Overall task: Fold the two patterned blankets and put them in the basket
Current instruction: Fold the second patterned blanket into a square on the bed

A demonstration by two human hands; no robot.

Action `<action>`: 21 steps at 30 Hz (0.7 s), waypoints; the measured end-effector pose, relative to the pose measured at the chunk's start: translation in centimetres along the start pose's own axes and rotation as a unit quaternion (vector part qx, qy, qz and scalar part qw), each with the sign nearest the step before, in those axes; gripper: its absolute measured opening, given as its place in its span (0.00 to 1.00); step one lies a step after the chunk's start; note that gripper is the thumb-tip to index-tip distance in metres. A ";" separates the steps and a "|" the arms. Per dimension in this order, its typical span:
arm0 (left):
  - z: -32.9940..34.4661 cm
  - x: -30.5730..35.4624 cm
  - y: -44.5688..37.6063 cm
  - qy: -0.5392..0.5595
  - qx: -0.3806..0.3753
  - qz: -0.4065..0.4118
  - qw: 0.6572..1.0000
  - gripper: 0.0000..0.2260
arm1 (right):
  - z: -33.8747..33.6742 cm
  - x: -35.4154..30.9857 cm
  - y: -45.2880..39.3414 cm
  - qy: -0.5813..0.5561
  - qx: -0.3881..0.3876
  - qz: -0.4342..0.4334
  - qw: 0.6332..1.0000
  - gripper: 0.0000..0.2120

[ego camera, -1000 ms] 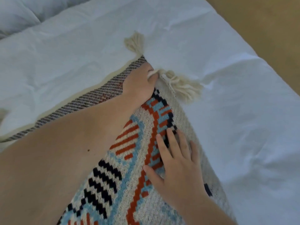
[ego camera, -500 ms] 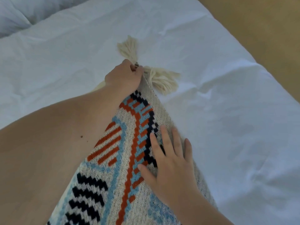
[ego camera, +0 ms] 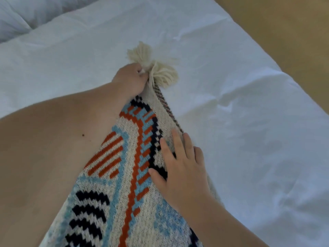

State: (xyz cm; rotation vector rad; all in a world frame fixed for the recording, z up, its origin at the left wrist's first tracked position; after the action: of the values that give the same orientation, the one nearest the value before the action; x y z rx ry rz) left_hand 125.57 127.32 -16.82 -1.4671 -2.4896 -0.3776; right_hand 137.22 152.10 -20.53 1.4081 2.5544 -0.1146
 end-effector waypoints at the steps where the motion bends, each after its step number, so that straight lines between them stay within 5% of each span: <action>1: 0.9 -0.3 0.0 0.007 -0.016 -0.006 1.000 0.12 | 0.1 0.0 0.2 0.001 -0.001 -0.001 1.000 0.34; 9: -1.0 2.3 -0.7 0.140 0.109 0.049 0.983 0.10 | 0.1 0.6 1.0 0.001 0.020 0.003 1.000 0.33; 21: -2.1 2.7 -1.2 0.041 0.182 0.029 0.982 0.21 | 0.2 1.5 1.1 0.000 0.010 0.035 0.999 0.31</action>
State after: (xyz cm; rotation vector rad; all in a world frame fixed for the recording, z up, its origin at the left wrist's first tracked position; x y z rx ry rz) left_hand 123.36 128.22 -14.11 -1.3397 -2.2925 0.0293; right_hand 137.43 153.89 -21.08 1.5021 2.5069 -0.1295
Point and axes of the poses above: each hand's wrist, its own y-axis away from the middle knuckle, its own z-axis out of the palm, x = y × z, the point moved 7 cm from there along -y, towards the middle knuckle, and after that the axes turned 12 degrees about z, right-handed, at the moved point
